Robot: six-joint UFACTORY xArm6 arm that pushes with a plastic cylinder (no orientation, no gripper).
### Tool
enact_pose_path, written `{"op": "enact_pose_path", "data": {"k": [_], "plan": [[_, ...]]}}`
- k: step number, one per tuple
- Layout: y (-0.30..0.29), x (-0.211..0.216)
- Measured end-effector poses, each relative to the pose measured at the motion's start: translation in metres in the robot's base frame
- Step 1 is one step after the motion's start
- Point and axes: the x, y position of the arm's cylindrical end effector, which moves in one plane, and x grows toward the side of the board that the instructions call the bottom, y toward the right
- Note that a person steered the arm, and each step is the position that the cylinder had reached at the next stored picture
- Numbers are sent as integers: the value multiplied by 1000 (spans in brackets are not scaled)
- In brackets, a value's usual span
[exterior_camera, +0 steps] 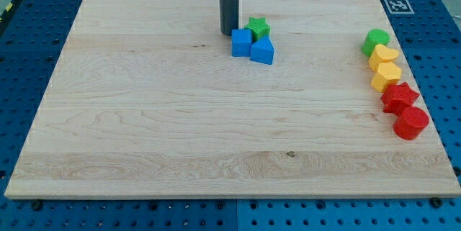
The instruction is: Slide the green star closer to the green circle
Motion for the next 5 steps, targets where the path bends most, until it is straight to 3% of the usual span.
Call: {"op": "enact_pose_path", "data": {"k": [5], "plan": [[80, 13]]}}
